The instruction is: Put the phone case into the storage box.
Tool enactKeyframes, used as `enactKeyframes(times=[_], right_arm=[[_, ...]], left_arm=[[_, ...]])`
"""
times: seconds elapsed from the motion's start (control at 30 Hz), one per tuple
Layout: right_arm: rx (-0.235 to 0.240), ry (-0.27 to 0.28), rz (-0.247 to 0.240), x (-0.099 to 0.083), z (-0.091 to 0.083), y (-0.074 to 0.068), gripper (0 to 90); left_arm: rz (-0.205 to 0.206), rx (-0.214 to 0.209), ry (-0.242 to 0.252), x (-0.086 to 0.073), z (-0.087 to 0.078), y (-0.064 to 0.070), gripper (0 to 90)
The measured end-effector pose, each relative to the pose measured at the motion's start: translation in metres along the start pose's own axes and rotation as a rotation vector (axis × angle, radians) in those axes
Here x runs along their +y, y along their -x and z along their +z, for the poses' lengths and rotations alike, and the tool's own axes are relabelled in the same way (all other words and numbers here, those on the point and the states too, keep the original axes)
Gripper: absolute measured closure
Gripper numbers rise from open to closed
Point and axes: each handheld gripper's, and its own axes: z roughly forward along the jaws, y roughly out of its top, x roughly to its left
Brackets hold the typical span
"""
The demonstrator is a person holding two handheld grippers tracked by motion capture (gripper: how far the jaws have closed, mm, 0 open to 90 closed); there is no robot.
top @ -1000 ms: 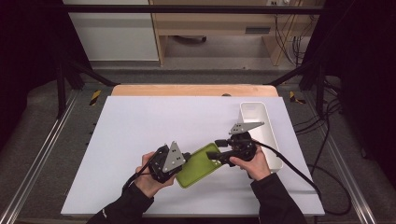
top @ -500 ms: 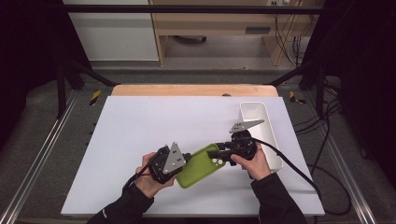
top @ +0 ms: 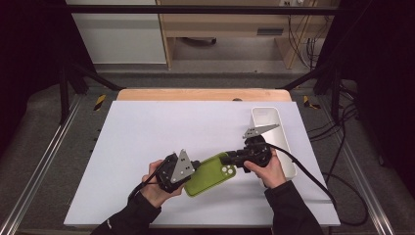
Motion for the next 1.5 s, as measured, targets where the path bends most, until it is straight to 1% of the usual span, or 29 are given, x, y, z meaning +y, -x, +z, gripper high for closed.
enactKeyframes(times=[0.23, 0.33, 0.67, 0.9, 1.07, 1.3, 1.5], right_arm=[[0.013, -0.006, 0.003, 0.0008, -0.004, -0.0008, 75.3], [0.018, -0.006, 0.004, 0.0009, -0.0048, -0.001, 76.3], [0.028, -0.035, 0.018, 0.0013, -0.0065, -0.0013, 78.4], [0.019, -0.043, 0.016, 0.0011, -0.0069, -0.0015, 79.2], [0.012, -0.036, 0.008, 0.001, -0.0078, -0.002, 79.5], [0.004, -0.026, 0.01, 0.0015, -0.009, -0.003, 79.7], [-0.006, -0.019, 0.01, 0.0014, -0.0084, -0.0033, 79.8]], left_arm=[[0.006, 0.001, -0.006, -0.0005, 0.0013, 0.0002, 87.8], [0.005, 0.0, -0.01, -0.001, 0.0023, 0.0002, 87.8], [0.018, -0.001, -0.015, -0.0008, 0.0032, 0.0006, 87.9], [0.019, -0.006, -0.016, -0.0005, 0.0039, 0.0015, 87.8], [0.015, -0.008, -0.017, -0.0002, 0.0043, 0.0023, 87.7], [0.011, -0.01, -0.017, -0.0003, 0.0056, 0.0025, 86.5], [-0.005, -0.015, -0.02, -0.0009, 0.007, 0.0016, 85.4]])
